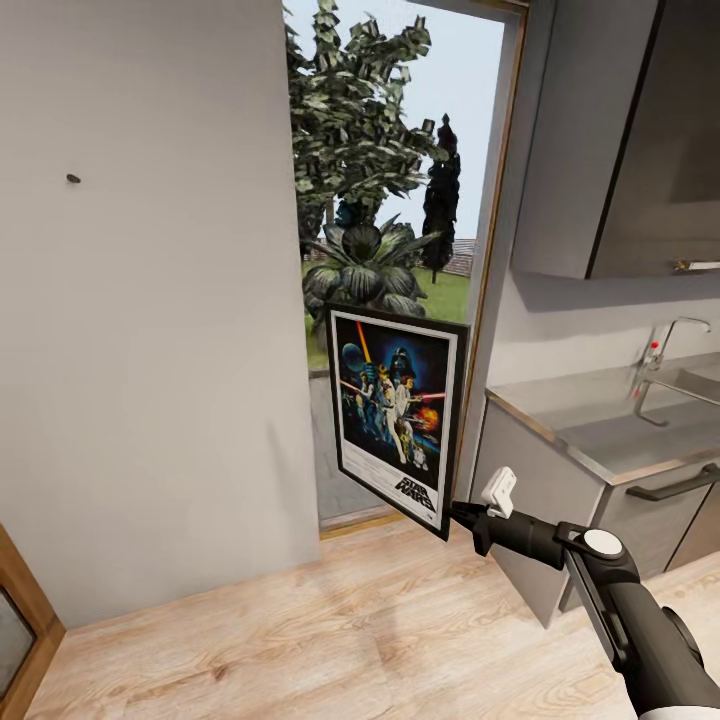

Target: Pick up the poster from the kitchen countertop and hang it on one of the wall nails in the kitchen.

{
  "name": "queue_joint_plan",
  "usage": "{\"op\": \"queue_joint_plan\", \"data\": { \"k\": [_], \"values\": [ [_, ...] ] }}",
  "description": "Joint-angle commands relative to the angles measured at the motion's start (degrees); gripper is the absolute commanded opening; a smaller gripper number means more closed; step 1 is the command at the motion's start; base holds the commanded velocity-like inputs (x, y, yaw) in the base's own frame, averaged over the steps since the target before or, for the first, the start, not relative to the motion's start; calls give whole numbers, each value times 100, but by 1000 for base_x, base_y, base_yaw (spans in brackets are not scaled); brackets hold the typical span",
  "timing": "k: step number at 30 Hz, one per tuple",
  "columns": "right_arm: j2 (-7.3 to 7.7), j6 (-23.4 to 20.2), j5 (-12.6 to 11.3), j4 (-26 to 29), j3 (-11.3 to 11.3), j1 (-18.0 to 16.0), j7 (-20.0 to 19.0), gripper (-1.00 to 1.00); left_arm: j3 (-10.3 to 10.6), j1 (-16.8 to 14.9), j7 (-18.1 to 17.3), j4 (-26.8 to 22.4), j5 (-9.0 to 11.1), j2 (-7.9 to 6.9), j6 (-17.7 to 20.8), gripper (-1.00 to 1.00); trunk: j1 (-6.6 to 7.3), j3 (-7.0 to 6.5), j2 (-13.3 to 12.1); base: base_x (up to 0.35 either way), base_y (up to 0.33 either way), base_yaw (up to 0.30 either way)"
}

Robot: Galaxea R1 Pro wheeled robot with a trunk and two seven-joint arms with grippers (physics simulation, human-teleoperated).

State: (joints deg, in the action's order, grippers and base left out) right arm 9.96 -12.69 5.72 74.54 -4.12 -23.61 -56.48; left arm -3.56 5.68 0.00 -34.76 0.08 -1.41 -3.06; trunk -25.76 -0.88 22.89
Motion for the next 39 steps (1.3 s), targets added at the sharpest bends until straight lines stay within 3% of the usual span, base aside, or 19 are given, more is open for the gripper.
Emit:
{"op": "queue_joint_plan", "data": {
  "k": [1, 21, 39],
  "values": [
    [-2, -58, 8, 8, -10, 0, -39, -100, -4, 3, 0, -4, 1, 1, -10, 100, -2, 1, 3, 0, 0, 0],
    [0, -56, 8, 3, -5, 0, -43, -100, -6, 3, -2, -4, 1, 1, -11, 100, -2, 1, 3, 0, 20, 10],
    [-2, -50, 17, -1, -1, 1, -39, -100, -17, 4, -17, -4, 1, 1, -11, 100, -2, 1, 3, -122, 266, 251]
  ]
}}
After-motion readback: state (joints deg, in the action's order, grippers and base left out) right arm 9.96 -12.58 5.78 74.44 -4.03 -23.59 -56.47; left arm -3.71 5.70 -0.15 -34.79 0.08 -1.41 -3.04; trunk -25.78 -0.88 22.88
